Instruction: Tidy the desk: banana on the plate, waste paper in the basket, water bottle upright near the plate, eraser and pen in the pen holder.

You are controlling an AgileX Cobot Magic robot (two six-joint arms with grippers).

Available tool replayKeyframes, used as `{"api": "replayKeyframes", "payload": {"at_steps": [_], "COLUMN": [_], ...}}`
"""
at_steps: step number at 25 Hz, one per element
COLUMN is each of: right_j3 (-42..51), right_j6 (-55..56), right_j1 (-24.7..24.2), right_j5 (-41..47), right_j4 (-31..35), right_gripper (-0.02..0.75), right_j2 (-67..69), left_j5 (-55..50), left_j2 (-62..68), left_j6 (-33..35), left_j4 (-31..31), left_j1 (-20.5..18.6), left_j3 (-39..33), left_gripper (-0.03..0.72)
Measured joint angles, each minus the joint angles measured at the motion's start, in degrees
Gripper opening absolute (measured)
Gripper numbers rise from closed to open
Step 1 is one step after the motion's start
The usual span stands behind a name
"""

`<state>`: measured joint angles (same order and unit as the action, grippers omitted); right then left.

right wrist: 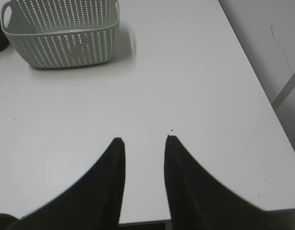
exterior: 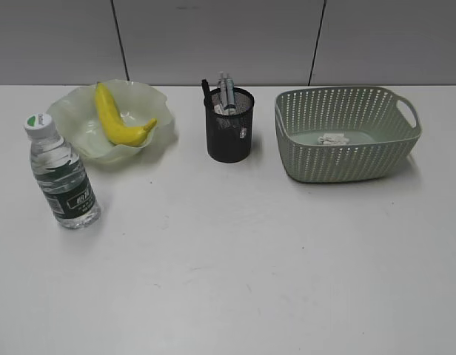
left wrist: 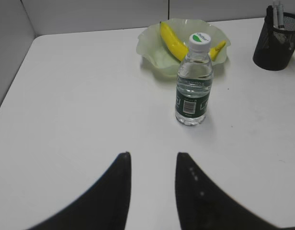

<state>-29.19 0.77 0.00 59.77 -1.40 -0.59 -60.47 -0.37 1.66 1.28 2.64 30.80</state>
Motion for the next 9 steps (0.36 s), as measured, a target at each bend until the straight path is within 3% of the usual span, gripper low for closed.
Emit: {"api": "replayKeyframes", "payload": {"at_steps": [9], "right_j3": [0.0], "right_j6": [0.0], "right_j1": [0.0], "right_j5": [0.0], "right_j4": [0.0], "right_gripper": [0.239], "right_j2": [0.0], "left_j5": [0.0], "left_j2": [0.0], "left_j6": [0.0], "left_j4": [0.0], "left_j1": [0.0], "left_j3": [0.0], "left_gripper": [0.238]}}
